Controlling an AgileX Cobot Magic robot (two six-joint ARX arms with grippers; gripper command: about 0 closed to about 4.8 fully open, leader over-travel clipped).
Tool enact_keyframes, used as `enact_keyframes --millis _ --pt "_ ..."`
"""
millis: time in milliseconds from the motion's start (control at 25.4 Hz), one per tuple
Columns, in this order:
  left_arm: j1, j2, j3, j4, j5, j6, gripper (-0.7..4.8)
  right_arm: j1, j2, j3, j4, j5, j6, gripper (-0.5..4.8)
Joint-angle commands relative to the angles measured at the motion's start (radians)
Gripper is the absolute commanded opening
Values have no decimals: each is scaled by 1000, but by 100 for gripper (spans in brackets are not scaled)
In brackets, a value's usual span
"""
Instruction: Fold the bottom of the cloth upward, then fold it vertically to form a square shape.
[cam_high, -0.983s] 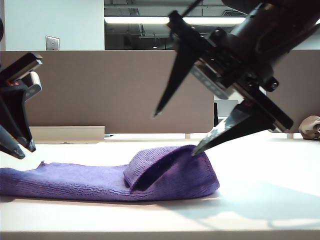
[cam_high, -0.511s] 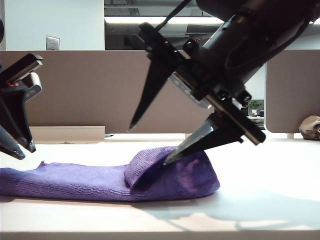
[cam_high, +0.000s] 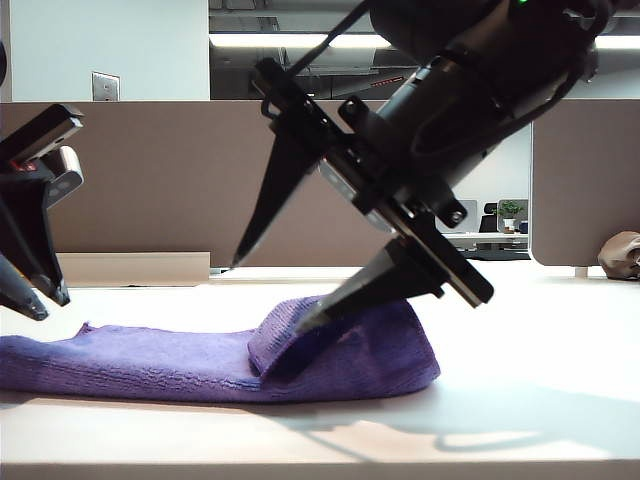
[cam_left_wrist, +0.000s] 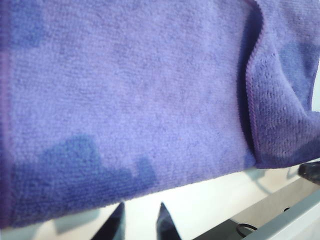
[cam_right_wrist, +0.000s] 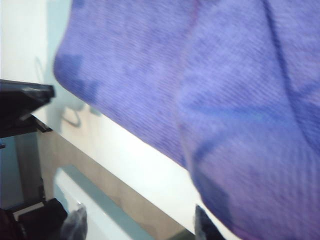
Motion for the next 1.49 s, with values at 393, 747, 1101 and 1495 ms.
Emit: enact_keyframes --millis 393,747,1101,1495 --pt "0 -3 0 1 5 19 84 -8 -2 5 -28 47 -42 278" --pt "0 -3 0 -5 5 19 84 -32 -2 5 3 40 -43 207" --pt "0 -3 0 -24 6 23 84 -37 9 5 66 44 -42 73" --pt "0 -3 0 -13 1 30 84 -37 37 6 144 10 -41 -4"
